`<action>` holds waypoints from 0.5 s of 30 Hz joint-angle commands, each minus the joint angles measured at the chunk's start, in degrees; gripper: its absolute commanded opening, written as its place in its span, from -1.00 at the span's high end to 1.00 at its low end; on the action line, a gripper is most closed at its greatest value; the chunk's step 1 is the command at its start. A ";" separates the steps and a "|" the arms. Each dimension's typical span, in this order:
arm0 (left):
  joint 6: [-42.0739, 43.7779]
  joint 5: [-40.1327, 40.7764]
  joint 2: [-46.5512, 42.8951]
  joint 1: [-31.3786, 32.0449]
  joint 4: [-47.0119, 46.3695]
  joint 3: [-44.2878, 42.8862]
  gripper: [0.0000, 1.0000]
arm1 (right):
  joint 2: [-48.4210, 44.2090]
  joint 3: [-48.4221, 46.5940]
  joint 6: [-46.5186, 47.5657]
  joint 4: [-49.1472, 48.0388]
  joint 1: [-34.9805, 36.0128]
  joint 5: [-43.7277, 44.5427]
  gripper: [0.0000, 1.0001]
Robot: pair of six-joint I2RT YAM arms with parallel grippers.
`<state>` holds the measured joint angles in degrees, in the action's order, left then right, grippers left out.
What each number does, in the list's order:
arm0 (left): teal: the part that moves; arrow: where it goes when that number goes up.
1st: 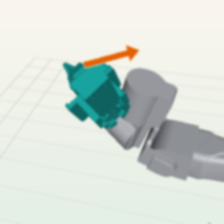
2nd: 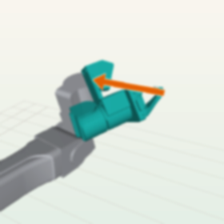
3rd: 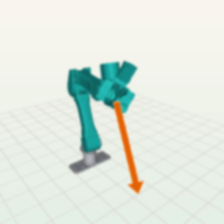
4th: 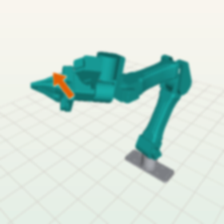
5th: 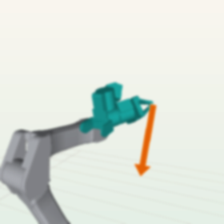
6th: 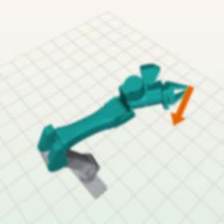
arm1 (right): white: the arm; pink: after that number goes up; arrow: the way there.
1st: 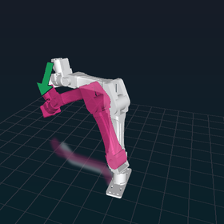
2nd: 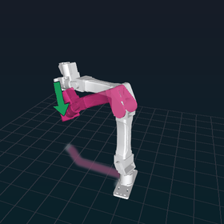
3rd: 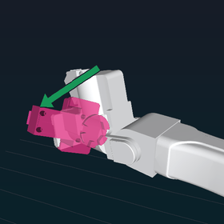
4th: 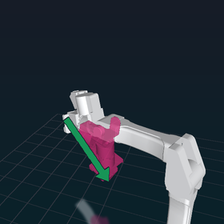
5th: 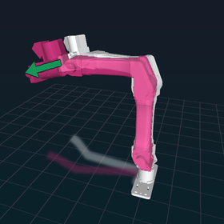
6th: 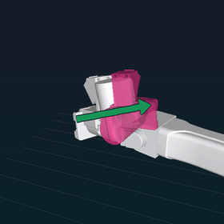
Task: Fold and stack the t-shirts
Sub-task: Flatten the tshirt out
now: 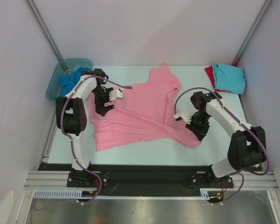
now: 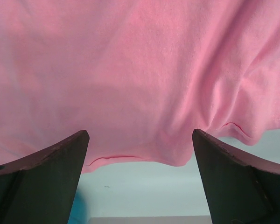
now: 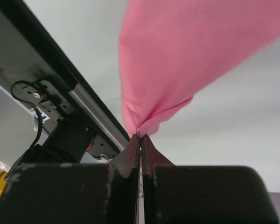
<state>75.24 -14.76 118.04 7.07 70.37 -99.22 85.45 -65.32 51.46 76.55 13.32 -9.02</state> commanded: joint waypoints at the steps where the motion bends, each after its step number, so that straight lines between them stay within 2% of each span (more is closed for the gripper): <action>1: 2.54 -0.09 -0.09 0.31 1.35 -2.38 -0.99 | 0.85 -4.45 1.00 9.74 4.07 -4.52 1.00; 3: 2.45 0.17 -0.18 0.31 1.35 -2.64 -0.99 | 1.47 -7.27 -0.22 10.46 5.91 -9.52 1.00; 6: 2.28 0.26 -0.53 0.31 1.35 -2.65 -0.99 | 1.21 -5.79 1.62 10.20 13.55 -6.73 1.00; 9: 1.75 0.35 -0.27 0.31 1.35 -2.82 -0.99 | 5.59 -5.95 0.40 9.67 14.63 -8.73 1.00; 11: 1.49 0.35 -0.35 0.31 1.53 -2.91 -0.99 | 7.61 -10.32 -2.05 8.79 15.06 -10.05 0.40; 12: 1.40 0.35 -0.61 0.31 1.53 -2.91 -0.99 | 7.80 -12.01 -2.50 7.57 15.15 -10.14 -0.05; 15: 0.96 0.70 -0.53 0.40 1.44 -2.82 -0.99 | 9.90 -21.03 -3.64 6.24 14.98 -12.51 0.02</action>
<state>75.53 -13.61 118.04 7.07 70.87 -99.88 95.07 -76.49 49.93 77.23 28.42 -17.91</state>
